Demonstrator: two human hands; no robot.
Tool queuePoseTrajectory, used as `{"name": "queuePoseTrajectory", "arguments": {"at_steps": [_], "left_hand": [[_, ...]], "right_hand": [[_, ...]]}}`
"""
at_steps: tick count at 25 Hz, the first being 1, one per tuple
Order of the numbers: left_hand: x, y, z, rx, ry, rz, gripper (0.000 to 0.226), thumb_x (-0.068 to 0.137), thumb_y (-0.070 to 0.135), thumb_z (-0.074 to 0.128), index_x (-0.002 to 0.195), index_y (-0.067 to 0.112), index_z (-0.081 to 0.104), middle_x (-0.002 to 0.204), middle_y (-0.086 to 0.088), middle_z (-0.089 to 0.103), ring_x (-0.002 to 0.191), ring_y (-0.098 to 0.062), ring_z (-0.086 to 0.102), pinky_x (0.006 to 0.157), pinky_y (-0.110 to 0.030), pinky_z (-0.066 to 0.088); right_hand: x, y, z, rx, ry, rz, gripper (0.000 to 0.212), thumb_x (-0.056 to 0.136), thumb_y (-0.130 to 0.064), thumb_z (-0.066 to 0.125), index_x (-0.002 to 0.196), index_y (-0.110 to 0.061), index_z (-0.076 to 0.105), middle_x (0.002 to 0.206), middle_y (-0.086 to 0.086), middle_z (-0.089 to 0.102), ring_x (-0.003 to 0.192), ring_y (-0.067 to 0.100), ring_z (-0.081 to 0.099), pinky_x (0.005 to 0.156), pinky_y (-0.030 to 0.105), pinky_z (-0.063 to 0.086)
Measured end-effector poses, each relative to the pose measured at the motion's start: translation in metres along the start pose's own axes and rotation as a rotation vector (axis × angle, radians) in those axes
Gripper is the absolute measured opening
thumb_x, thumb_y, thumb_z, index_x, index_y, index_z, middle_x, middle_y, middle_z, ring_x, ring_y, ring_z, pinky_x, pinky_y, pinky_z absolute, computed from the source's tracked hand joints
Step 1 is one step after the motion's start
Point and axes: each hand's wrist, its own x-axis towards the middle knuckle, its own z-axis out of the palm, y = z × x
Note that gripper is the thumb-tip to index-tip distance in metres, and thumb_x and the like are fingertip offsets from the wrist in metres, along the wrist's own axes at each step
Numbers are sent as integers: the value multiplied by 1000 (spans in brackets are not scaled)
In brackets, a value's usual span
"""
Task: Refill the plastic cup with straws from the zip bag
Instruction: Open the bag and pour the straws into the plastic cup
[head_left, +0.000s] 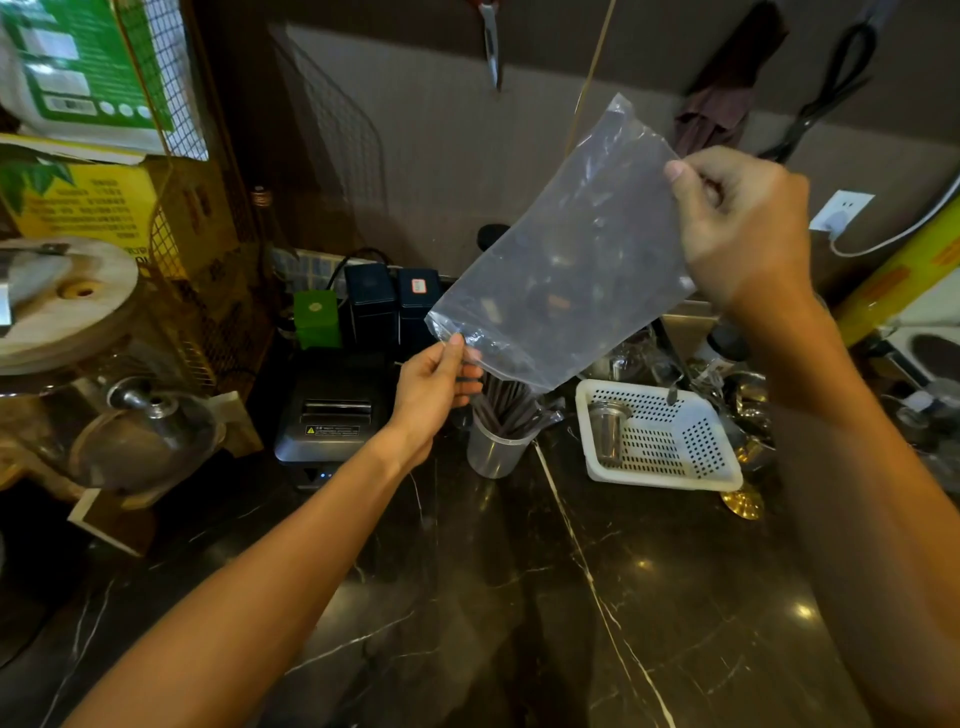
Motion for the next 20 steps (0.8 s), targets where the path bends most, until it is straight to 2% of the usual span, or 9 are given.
{"name": "queuePoseTrajectory", "arguments": {"at_steps": [4, 7, 9, 11, 13, 15, 17, 20], "left_hand": [[-2, 14, 0, 15, 50, 89, 38, 106, 37, 50, 106, 6, 73, 98, -8, 74, 89, -15, 69, 79, -25, 57], [-7, 29, 5, -14, 64, 144, 33, 105, 34, 54, 101, 7, 72, 97, -7, 75, 92, -14, 69, 85, -30, 58], [-12, 36, 10, -41, 23, 182, 29, 104, 31, 55, 99, 8, 71, 104, -10, 75, 99, -14, 70, 93, -34, 57], [-18, 43, 16, -100, -53, 202, 24, 105, 28, 54, 96, 12, 70, 107, -4, 76, 106, -15, 71, 98, -32, 57], [-22, 46, 22, -177, -134, 201, 22, 106, 25, 52, 102, 11, 69, 121, -13, 73, 117, -26, 69, 102, -36, 55], [-26, 46, 31, -195, -184, 192, 25, 107, 23, 50, 113, 5, 66, 128, -20, 68, 120, -33, 68, 100, -38, 57], [-31, 39, 40, -178, -178, 178, 26, 107, 23, 50, 114, 2, 63, 124, -25, 68, 114, -38, 69, 94, -40, 61], [-38, 23, 54, -123, -140, 141, 23, 106, 25, 54, 104, 5, 64, 112, -26, 70, 98, -39, 69, 84, -50, 61]], "right_hand": [[-6, 3, -16, -5, 57, 49, 40, 107, -39, 51, 104, -9, 76, 81, -1, 62, 73, 15, 52, 61, 29, 38], [-12, 4, -35, -4, 93, 92, 42, 107, -41, 49, 103, -8, 76, 77, 3, 63, 68, 20, 56, 62, 39, 48], [-17, 7, -47, 20, 117, 147, 42, 107, -43, 49, 100, -11, 75, 70, 2, 60, 65, 32, 61, 62, 46, 57], [-24, 14, -58, 78, 142, 201, 42, 105, -45, 50, 88, -13, 72, 66, 5, 57, 70, 44, 64, 64, 56, 59], [-35, 26, -67, 138, 150, 247, 48, 105, -44, 52, 82, -6, 68, 69, 17, 60, 72, 49, 64, 64, 59, 60], [-53, 43, -74, 163, 129, 292, 52, 105, -43, 53, 79, 1, 65, 73, 27, 60, 70, 51, 62, 60, 55, 60], [-77, 65, -80, 203, 74, 371, 54, 102, -43, 57, 79, 5, 63, 74, 30, 59, 67, 48, 59, 62, 50, 56], [-122, 97, -85, 237, -15, 546, 46, 96, -49, 64, 87, -5, 75, 86, 26, 71, 77, 37, 69, 77, 59, 60]]}}
